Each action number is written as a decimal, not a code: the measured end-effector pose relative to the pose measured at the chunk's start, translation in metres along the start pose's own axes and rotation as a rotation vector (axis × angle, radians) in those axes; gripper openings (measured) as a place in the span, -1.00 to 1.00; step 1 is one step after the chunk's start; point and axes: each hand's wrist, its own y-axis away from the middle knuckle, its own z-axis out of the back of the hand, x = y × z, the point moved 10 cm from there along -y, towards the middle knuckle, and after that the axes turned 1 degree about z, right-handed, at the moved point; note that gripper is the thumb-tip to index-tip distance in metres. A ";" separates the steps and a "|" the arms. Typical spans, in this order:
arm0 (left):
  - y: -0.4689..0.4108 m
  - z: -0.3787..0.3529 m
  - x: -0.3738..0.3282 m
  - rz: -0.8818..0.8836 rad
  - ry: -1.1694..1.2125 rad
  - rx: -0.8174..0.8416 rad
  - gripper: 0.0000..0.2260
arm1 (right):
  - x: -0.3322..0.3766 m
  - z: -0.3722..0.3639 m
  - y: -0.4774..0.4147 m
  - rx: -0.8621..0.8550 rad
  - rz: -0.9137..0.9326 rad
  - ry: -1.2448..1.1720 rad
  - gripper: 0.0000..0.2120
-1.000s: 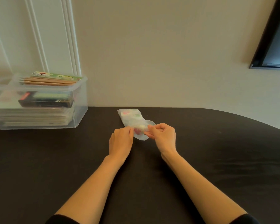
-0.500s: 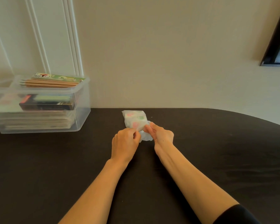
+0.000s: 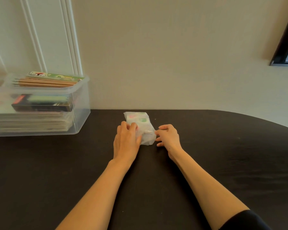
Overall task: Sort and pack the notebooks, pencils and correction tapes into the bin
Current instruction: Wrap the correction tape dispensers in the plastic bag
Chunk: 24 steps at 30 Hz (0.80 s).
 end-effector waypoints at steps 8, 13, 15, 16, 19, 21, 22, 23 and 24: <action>-0.005 0.005 0.011 0.042 0.090 -0.068 -0.75 | 0.008 -0.016 -0.001 0.111 0.169 0.209 -0.89; -0.010 0.005 0.024 0.133 0.187 -0.083 -0.76 | 0.014 -0.003 0.007 0.121 0.185 -0.138 -0.78; -0.012 0.001 0.028 0.184 0.262 -0.060 -0.76 | 0.013 -0.006 0.014 0.222 0.175 -0.233 -0.76; -0.012 0.000 0.029 0.198 0.283 -0.053 -0.75 | 0.013 -0.009 0.018 0.266 0.178 -0.238 -0.76; -0.014 0.002 0.021 0.163 0.262 -0.065 -0.69 | 0.018 -0.004 0.021 0.273 0.211 -0.224 -0.78; -0.015 0.002 0.010 0.093 0.245 -0.061 -0.62 | 0.019 0.002 0.021 0.221 0.220 -0.216 -0.81; -0.015 -0.001 0.004 0.056 0.229 -0.039 -0.60 | 0.017 0.003 0.022 0.213 0.222 -0.201 -0.83; -0.015 -0.004 0.000 0.032 0.206 -0.015 -0.60 | 0.016 0.002 0.023 0.222 0.218 -0.185 -0.84; -0.016 -0.008 0.000 0.028 0.185 0.005 -0.62 | 0.014 -0.002 0.025 0.240 0.210 -0.185 -0.84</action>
